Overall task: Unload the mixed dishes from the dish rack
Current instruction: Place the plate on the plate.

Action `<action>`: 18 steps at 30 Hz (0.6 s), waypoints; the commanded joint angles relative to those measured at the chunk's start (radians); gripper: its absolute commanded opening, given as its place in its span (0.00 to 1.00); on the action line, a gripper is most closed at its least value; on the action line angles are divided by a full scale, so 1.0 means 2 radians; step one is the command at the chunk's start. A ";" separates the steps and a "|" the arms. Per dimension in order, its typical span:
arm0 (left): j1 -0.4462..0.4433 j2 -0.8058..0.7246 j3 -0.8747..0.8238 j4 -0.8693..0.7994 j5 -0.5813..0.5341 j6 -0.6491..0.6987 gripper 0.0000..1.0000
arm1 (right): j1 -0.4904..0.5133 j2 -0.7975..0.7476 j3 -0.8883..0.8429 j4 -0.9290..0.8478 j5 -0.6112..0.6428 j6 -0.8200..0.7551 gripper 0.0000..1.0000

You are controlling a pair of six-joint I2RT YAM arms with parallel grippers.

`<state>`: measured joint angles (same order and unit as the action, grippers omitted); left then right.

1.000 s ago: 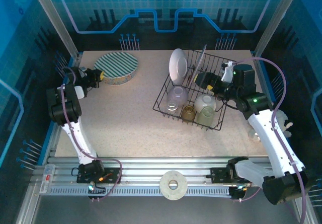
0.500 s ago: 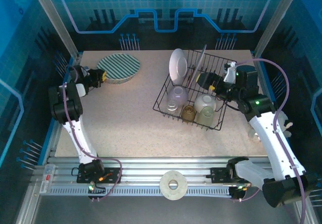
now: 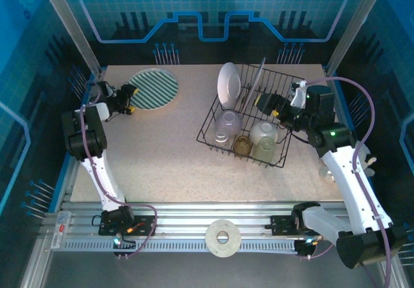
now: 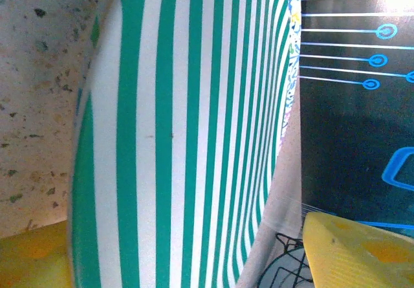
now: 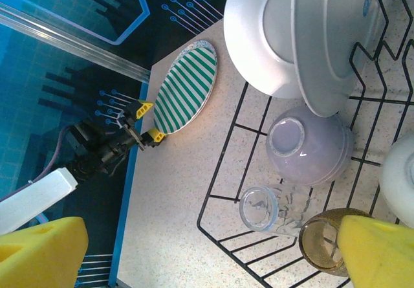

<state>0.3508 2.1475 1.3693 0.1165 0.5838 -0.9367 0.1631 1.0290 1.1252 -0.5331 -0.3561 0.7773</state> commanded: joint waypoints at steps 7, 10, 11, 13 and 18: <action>-0.016 -0.024 0.064 -0.154 -0.052 0.068 0.99 | -0.013 -0.020 -0.015 -0.013 0.005 -0.002 1.00; -0.022 -0.021 0.082 -0.188 -0.067 0.083 0.99 | -0.016 -0.023 -0.016 -0.017 0.006 -0.005 1.00; -0.025 -0.019 0.092 -0.208 -0.076 0.093 0.99 | -0.016 -0.024 -0.015 -0.017 0.005 -0.006 1.00; -0.029 -0.014 0.111 -0.238 -0.086 0.108 0.99 | -0.017 -0.025 -0.015 -0.020 0.005 -0.007 1.00; -0.036 -0.011 0.124 -0.251 -0.095 0.110 0.99 | -0.017 -0.034 -0.027 -0.018 0.005 -0.005 1.00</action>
<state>0.2905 2.1410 1.5841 -0.3080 0.4244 -0.7555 0.1417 0.9840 1.0981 -0.5564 -0.3485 0.7769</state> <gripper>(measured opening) 0.992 0.999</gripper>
